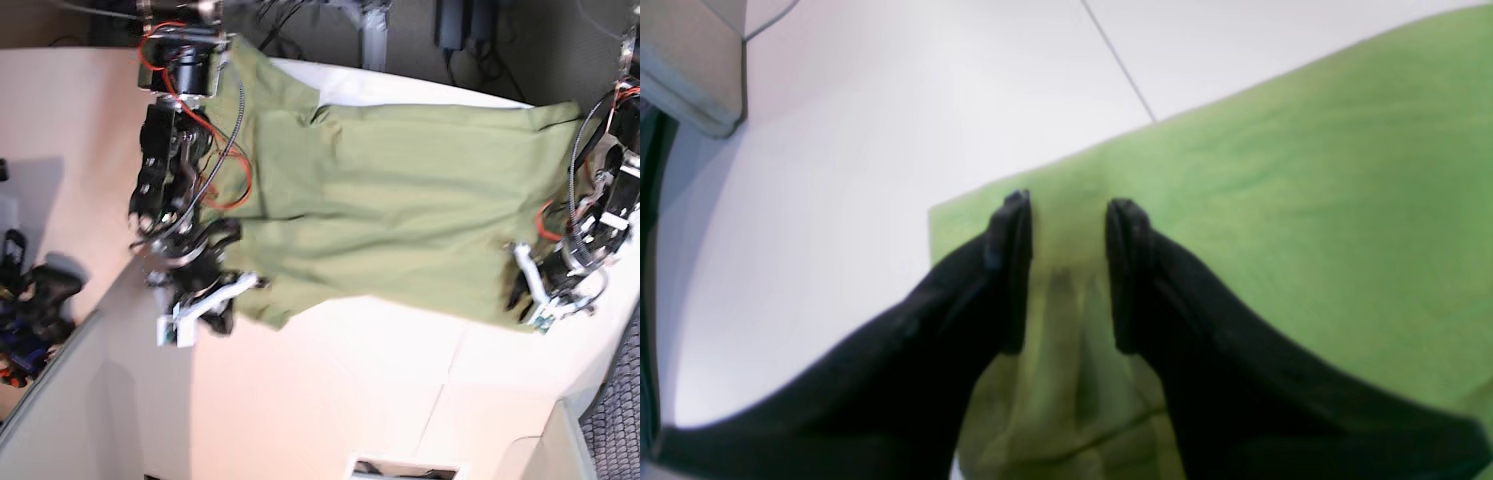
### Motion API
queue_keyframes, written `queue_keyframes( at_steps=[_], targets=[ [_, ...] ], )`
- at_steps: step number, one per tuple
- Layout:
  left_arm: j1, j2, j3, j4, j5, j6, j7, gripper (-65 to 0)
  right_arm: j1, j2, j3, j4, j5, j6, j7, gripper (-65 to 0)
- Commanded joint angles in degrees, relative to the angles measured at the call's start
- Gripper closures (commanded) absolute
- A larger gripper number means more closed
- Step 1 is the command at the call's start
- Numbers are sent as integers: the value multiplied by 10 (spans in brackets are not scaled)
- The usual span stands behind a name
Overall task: Layout the t-shirt on the table in an organized manner, then fold the t-shirt properly
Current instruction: 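Pull the hem corners with both grippers to straighten the shirt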
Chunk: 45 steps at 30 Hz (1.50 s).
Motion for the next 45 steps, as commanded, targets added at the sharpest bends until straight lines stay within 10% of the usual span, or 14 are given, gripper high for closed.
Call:
queue_keyframes(
  at_steps=[1,8,16,21,30,34,45],
  targets=[
    [-15,-8,-4,9,-4,4,-9,-228,38,0,-1,-30,-12,0,16,0],
    [-14,-10,-4,9,-4,4,12,-228,139,0,-30,-276,-61,17,30,0],
    [-14,-10,-4,9,-4,4,12,-228,139,0,-64,-271,-66,16,49,0],
    [-14,-10,-4,9,-4,4,12,-228,139,0,-64,-270,-63,16,74,-291],
    [-14,-10,-4,9,-28,4,10,-229,139,-20,-64,-349,-136,3,125,-275],
    [-16,-10,-4,9,-28,4,11,-230,139,-26,-64,-382,-175,-5,144,-11],
    [-30,-23,-4,9,-28,52,-8,-320,143,-24,-63,-286,-205,-5,177,0]
  ],
)
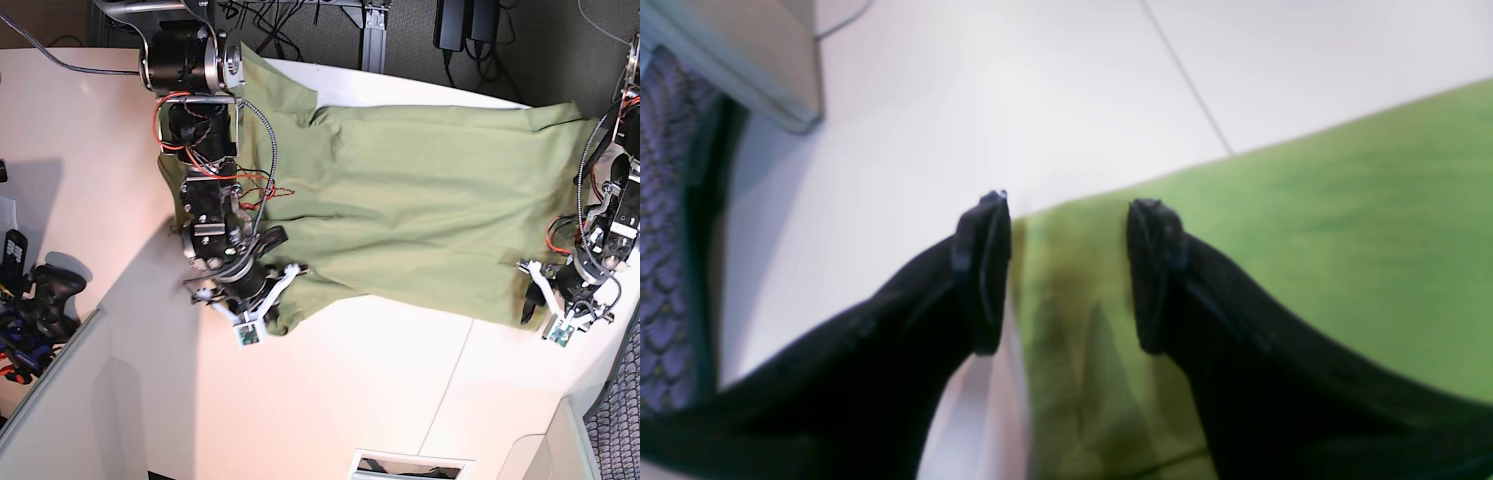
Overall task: Layout the t-shirt on the table in an organized manner, then fold the t-shirt properly
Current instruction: 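Pull the hem corners with both grippers to straighten the shirt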
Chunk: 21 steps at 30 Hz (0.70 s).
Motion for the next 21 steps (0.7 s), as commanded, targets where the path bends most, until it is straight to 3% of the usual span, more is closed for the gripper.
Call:
queue_keyframes(
  at_steps=[1,12,17,18,21],
  targets=[
    [-16,-9,-4,8,-3,9,-14,-320,26,0,2,26,11,-2,19,0],
    [-16,-20,-4,5,1,9,-15,-320,53,15,65,64,14,-2,17,0],
    [-16,-26,-4,4,0,15,-17,-320,52,29,67,64,63,-1,17,0],
    [-16,-26,-4,4,0,15,-17,-320,52,28,66,64,63,-1,17,-54],
    [-15,-26,-4,3,0,15,-16,-320,52,25,66,64,76,-1,17,-298]
  ],
)
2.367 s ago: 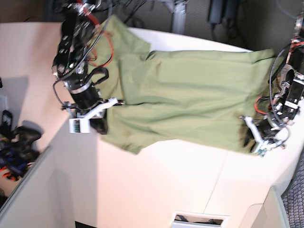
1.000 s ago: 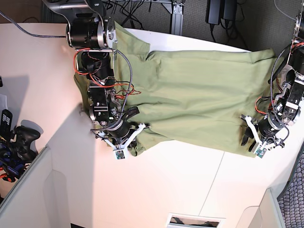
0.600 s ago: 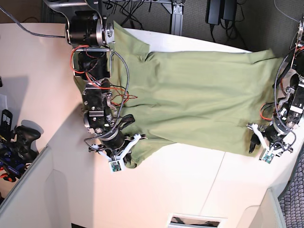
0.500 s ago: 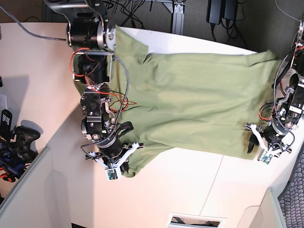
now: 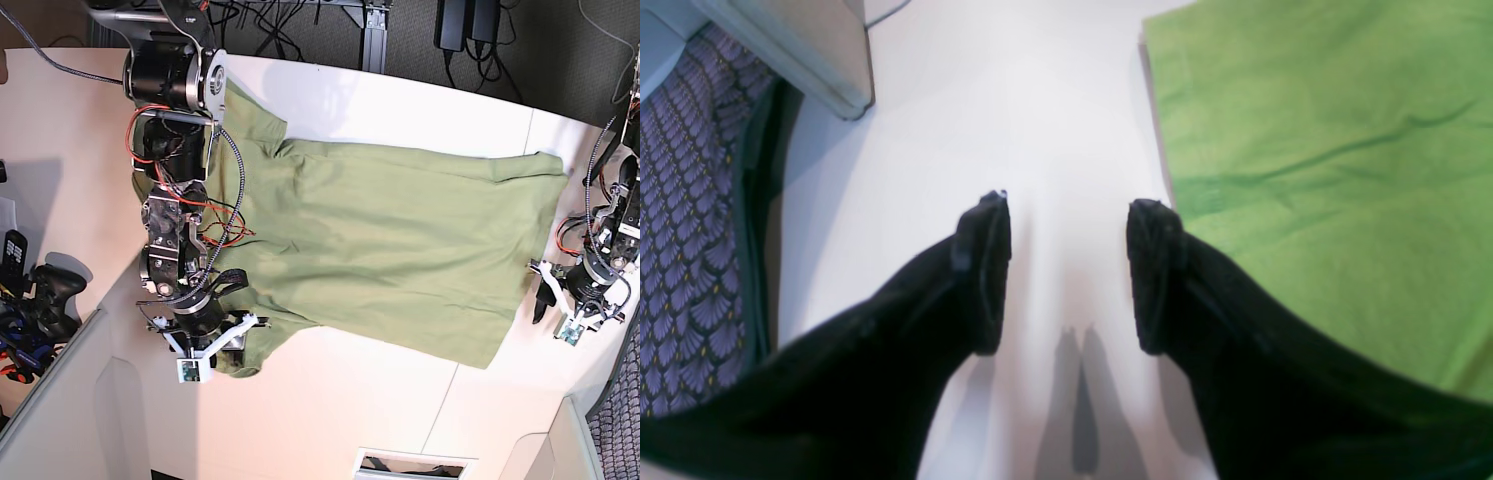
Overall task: Layout the t-shirt on the table in an organized manner, then fold the t-shirt properly
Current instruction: 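Pull the hem corners with both grippers to straighten the shirt, then drag the held hem corners with both grippers toward the robot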
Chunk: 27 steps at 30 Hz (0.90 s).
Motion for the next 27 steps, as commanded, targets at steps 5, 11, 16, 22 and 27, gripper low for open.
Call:
queue_keyframes(
  at_steps=[5,11,16,22,27],
  targets=[
    [-8,-21,-4,26,-2,-10,26,-273,21,2,1,14,26,-1,-30,-338],
    [82,-55,-4,169,-2,-24,44,-260,-57,12,1,131,79,0,-119,-338],
    [162,-71,-5,285,25,11,66,-260,-148,23,0,286,123,1,-195,-338],
    [223,-72,-25,359,29,27,114,-260,-233,51,-3,396,158,2,-240,-338],
    [266,-73,-57,371,44,6,122,-260,-303,73,-3,418,172,2,-242,-338]
  ],
)
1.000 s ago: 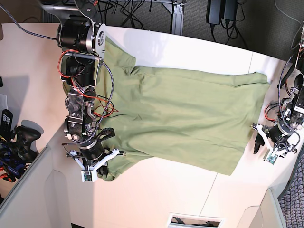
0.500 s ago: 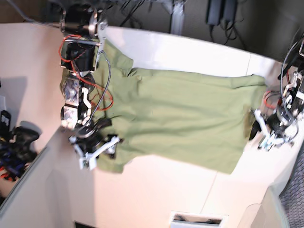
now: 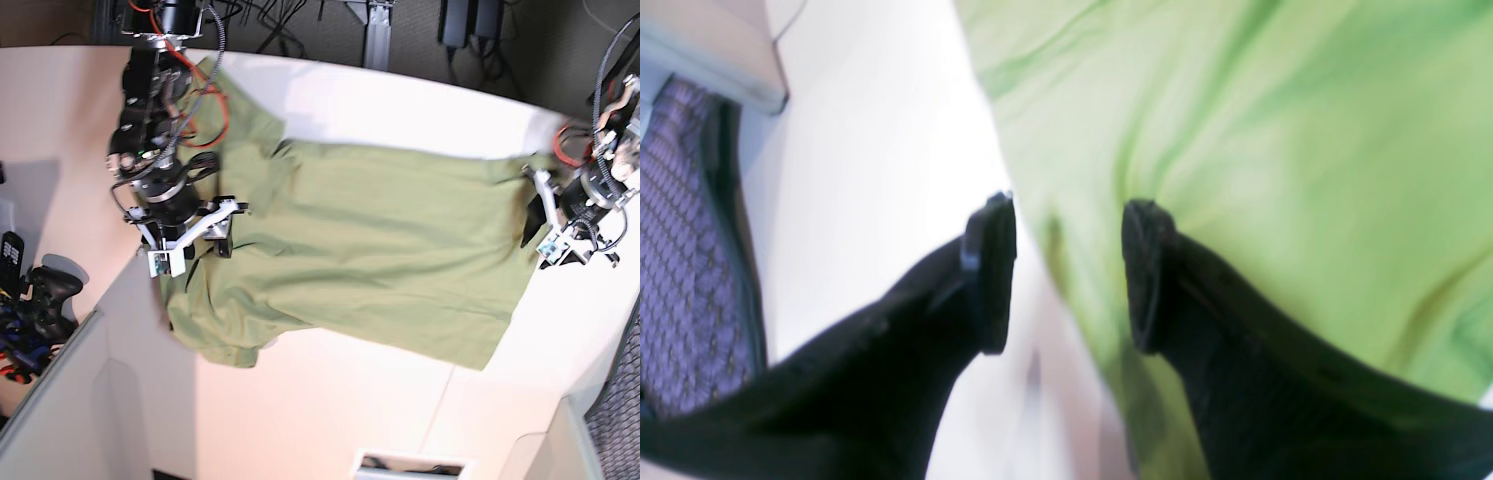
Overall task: Layout the t-shirt on the table in an organized manner, then fold the t-shirt properly
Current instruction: 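Drag the held hem corners with both grippers toward the robot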
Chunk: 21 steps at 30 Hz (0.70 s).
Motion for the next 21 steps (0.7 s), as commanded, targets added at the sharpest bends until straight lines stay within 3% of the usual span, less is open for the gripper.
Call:
queue_keyframes(
  at_steps=[1,4,9,12,16,21],
  targets=[
    [3,-14,-11,20,0,-20,-11,-260,-3,12,1,20,11,2,14,-338],
    [46,-37,-14,76,20,-51,-11,-260,-49,32,1,63,33,14,5,-338],
    [106,-71,-14,155,62,-23,-7,-260,-113,65,1,130,38,19,-2,-338],
    [118,-73,-14,162,84,-19,-1,-260,-146,83,1,153,39,40,-3,-338],
    [127,-73,-14,162,89,-49,0,-261,-189,114,0,183,59,68,-3,-339],
    [139,-75,-14,180,89,-73,19,-263,-246,152,0,226,60,69,-15,-344]
  ],
)
